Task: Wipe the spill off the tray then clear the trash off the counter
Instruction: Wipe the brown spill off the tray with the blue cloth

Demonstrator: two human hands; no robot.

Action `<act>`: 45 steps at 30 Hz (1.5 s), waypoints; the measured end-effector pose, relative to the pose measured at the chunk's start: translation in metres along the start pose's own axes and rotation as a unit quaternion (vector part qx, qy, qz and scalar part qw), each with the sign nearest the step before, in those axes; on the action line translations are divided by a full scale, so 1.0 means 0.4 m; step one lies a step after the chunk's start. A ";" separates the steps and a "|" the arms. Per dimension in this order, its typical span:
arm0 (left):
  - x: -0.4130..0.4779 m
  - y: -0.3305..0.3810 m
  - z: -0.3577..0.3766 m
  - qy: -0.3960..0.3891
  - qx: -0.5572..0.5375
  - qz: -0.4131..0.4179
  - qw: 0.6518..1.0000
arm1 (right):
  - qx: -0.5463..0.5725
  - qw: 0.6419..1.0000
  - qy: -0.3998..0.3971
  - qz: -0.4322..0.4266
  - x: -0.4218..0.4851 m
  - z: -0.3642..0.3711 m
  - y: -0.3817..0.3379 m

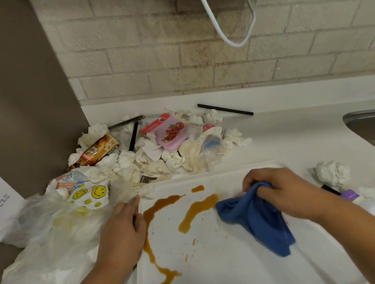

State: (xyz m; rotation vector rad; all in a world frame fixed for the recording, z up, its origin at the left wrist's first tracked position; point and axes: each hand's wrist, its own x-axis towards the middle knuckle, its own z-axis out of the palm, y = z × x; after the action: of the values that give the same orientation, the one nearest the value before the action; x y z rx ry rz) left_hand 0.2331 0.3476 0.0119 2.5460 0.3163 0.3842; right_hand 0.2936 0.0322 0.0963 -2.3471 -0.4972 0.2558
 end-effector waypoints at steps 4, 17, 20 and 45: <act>0.000 0.000 0.000 0.001 -0.013 0.001 1.000 | -0.028 0.999 0.043 0.018 -0.018 -0.084 -0.032; -0.001 0.004 -0.005 0.002 -0.007 -0.002 1.000 | -0.170 0.984 -0.028 0.038 -0.006 -0.009 0.001; -0.001 0.005 -0.004 0.001 -0.003 -0.002 1.000 | -0.246 0.968 -0.021 0.052 -0.004 0.060 0.049; 0.001 0.003 -0.002 0.002 -0.002 -0.009 1.000 | -0.356 0.927 0.074 0.093 0.000 0.249 0.014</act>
State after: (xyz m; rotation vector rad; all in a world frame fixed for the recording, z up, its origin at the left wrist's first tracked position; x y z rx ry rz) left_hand 0.2336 0.3471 0.0133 2.5365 0.3383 0.3837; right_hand 0.2635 0.0893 0.0201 -3.1007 -0.3208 -0.0322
